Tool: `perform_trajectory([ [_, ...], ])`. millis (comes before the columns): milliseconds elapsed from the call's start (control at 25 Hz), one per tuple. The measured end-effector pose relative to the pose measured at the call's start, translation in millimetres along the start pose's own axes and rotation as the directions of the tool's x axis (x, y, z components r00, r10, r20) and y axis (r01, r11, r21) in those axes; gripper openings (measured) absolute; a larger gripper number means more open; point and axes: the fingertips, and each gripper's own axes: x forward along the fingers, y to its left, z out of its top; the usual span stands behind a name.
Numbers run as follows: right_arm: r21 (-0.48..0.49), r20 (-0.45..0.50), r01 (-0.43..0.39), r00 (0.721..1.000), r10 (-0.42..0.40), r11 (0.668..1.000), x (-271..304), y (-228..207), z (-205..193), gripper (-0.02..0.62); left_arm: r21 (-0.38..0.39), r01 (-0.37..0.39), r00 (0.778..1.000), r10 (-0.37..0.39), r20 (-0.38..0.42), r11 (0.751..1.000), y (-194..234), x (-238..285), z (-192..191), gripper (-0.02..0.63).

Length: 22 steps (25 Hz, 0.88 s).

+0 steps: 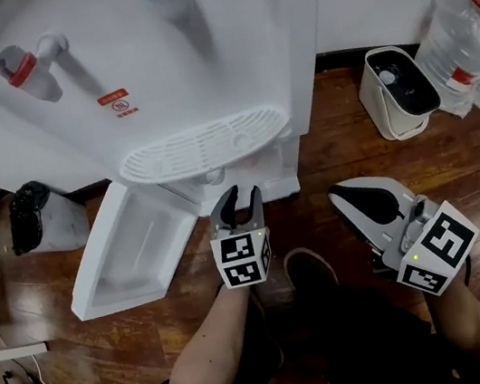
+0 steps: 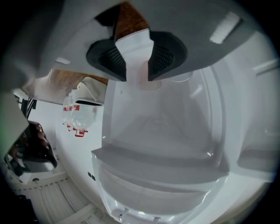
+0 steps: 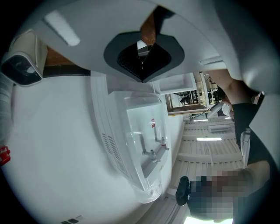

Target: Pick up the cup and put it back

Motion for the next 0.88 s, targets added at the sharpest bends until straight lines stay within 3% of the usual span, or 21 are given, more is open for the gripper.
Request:
perform_trajectory([
  [200,-0.054,-0.033,-0.011,0.999,0.009,0.998,11,3,-13,0.003,-0.023,-0.021,0.999,0.02,-0.026,1.0,9,14,-12,0.183],
  [640,-0.013,-0.064,-0.028,0.998,0.027,1.0,16,14,-48,0.005,0.008,-0.036,0.996,0.037,-0.08,0.999,17,39,-43,0.222],
  [880,-0.022,-0.047,-0.049,0.998,0.048,0.999,30,14,-50,0.008,0.027,0.001,0.999,0.0,-0.034,1.0,15,61,-36,0.27],
])
